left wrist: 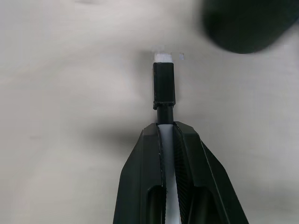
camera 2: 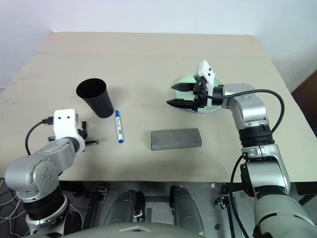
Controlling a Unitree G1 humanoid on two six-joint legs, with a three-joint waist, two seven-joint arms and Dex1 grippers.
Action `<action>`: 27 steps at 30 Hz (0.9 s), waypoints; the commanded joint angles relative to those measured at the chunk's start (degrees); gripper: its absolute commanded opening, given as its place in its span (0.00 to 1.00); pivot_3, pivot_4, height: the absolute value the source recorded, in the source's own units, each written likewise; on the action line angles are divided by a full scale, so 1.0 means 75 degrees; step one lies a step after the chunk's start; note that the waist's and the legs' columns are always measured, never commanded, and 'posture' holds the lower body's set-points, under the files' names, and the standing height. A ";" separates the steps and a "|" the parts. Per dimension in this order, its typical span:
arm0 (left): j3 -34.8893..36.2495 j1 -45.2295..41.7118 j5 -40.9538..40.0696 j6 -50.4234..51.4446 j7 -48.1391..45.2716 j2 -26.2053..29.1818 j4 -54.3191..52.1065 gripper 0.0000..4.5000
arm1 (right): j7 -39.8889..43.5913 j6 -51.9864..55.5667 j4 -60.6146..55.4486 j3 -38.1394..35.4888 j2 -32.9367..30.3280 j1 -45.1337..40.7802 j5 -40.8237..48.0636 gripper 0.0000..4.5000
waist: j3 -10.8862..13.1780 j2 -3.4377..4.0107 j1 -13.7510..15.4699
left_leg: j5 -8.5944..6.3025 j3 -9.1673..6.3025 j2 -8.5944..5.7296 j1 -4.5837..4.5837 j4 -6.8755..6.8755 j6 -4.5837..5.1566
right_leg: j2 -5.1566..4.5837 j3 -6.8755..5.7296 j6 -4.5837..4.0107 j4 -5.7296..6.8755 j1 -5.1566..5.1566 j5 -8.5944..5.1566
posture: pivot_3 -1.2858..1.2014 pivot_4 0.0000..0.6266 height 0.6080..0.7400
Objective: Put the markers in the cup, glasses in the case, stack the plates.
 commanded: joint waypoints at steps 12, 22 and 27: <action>0.0617 -0.0755 0.0749 -0.4005 -0.1705 0.1742 -0.0052 0.01 | 0.0262 -0.0272 0.0053 -0.0274 0.0312 -0.0368 0.0281 0.79 | 0.0001 -0.0003 0.0032 | -0.0001 0.0001 -0.0001 -0.0021 -0.0001 -0.0002 | -0.0014 -0.0003 -0.0019 -0.0009 -0.0010 -0.0009 | 0.52 0.24 0.70; 0.0999 -0.0538 0.0079 -0.7625 -0.3836 0.1821 0.1132 0.01 | 0.0190 -0.0081 -0.0163 -0.0568 0.0151 -0.0219 0.0496 0.79 | 0.0001 -0.0003 0.0032 | -0.0001 0.0007 0.0000 -0.0022 -0.0001 -0.0001 | -0.0013 -0.0004 -0.0018 -0.0011 -0.0011 -0.0009 | 0.52 0.24 0.70; 0.0658 -0.0671 -0.0045 -0.8838 -0.4632 0.1866 0.2000 0.01 | 0.0022 0.0042 -0.0498 -0.0630 0.0117 0.0020 0.0564 0.79 | 0.0001 -0.0003 0.0035 | 0.0000 0.0011 0.0001 -0.0021 -0.0001 -0.0001 | -0.0013 -0.0004 -0.0009 -0.0010 -0.0011 -0.0004 | 0.52 0.24 0.70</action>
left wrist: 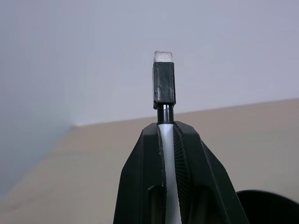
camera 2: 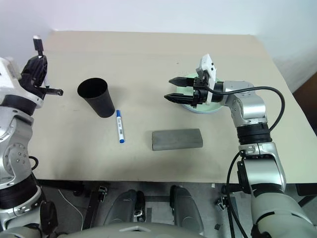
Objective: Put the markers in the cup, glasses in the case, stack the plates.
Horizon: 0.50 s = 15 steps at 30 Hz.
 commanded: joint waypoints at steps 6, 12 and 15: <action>-0.0453 -0.0462 -0.0310 -0.1941 -0.1060 -0.0031 0.1163 0.01 | -0.0250 0.0049 -0.0610 -0.0355 -0.0248 0.0198 0.0142 0.79 | 0.0000 0.0000 0.0011 | 0.0001 0.0004 -0.0002 -0.0003 0.0001 0.0001 | -0.0001 -0.0002 0.0012 -0.0001 0.0000 0.0007 | 0.52 0.24 0.70; -0.0888 -0.0589 -0.0216 -0.2458 -0.1347 -0.0069 0.2020 0.01 | -0.0358 0.0187 -0.0874 -0.0381 -0.0435 0.0355 0.0162 0.79 | 0.0000 0.0000 -0.0001 | 0.0001 0.0006 0.0001 -0.0001 0.0001 0.0001 | 0.0008 -0.0003 0.0014 -0.0001 -0.0001 0.0008 | 0.52 0.24 0.70; -0.1076 -0.0494 -0.0241 -0.2621 -0.1528 -0.0122 0.2302 0.01 | -0.0413 0.0296 -0.0987 -0.0453 -0.0495 0.0401 0.0194 0.79 | 0.0000 0.0000 0.0002 | 0.0001 0.0006 0.0002 -0.0001 0.0001 0.0002 | 0.0009 -0.0002 0.0016 0.0000 -0.0001 0.0008 | 0.52 0.24 0.70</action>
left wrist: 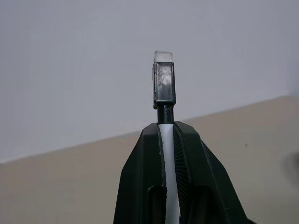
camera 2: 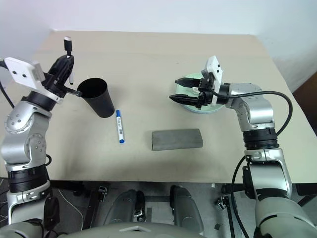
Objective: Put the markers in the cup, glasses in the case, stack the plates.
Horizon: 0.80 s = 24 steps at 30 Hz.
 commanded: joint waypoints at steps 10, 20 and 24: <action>-0.0232 0.0152 -0.0145 -0.0411 -0.0317 0.0071 0.0207 0.01 | -0.0151 0.0232 -0.0615 -0.0307 -0.0283 0.0096 0.0208 0.79 | 0.0000 0.0000 0.0009 | 0.0000 -0.0001 0.0000 0.0000 0.0000 0.0000 | -0.0001 0.0000 0.0000 0.0000 0.0000 0.0000 | 0.52 0.24 0.70; -0.0208 0.0340 -0.0265 -0.0235 -0.0236 0.0104 0.0033 0.52 | -0.0169 0.0136 -0.0465 -0.0249 -0.0234 0.0016 0.0156 0.79 | 0.0000 0.0000 0.0009 | 0.0000 -0.0001 0.0000 0.0001 0.0001 0.0000 | -0.0001 0.0000 0.0001 0.0001 0.0001 0.0000 | 0.52 0.24 0.70; -0.0235 0.0390 -0.0367 -0.0238 -0.0296 0.0069 -0.0125 0.67 | -0.0156 0.0147 -0.0457 -0.0234 -0.0227 0.0002 0.0158 0.79 | 0.0000 0.0000 0.0010 | 0.0000 -0.0001 0.0000 0.0000 0.0001 0.0000 | -0.0001 0.0000 0.0001 0.0000 0.0000 0.0000 | 0.52 0.24 0.70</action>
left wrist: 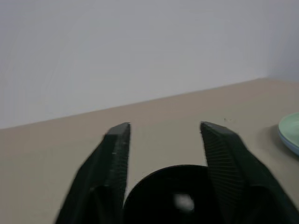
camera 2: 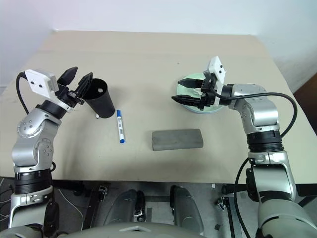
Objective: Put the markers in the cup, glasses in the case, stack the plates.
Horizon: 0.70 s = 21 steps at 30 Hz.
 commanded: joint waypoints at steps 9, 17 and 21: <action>0.0279 -0.0020 -0.0692 0.1622 0.0892 0.0175 -0.1900 0.67 | 0.0065 -0.0200 0.0087 -0.0151 -0.0021 -0.0246 0.0075 0.79 | 0.0000 0.0000 -0.0009 | 0.0000 -0.0001 0.0000 0.0001 0.0000 0.0000 | 0.0001 0.0000 0.0001 0.0001 0.0000 0.0000 | 0.52 0.24 0.70; 0.0531 0.0586 -0.1706 0.3030 0.1057 0.0515 -0.3435 0.67 | 0.0125 -0.0395 0.0474 -0.0037 0.0205 -0.0467 0.0012 0.79 | 0.0000 0.0000 -0.0017 | 0.0000 -0.0002 0.0001 0.0006 0.0000 0.0000 | 0.0007 0.0002 0.0003 0.0006 0.0001 0.0001 | 0.52 0.24 0.70; 0.1019 0.1153 -0.2960 0.4032 0.0999 0.0968 -0.4185 0.67 | 0.0233 -0.0462 0.0633 0.0015 0.0222 -0.0560 -0.0042 0.79 | 0.0000 0.0000 -0.0019 | 0.0000 -0.0002 0.0002 0.0006 0.0001 0.0000 | 0.0006 0.0003 0.0002 0.0006 0.0002 0.0000 | 0.52 0.24 0.70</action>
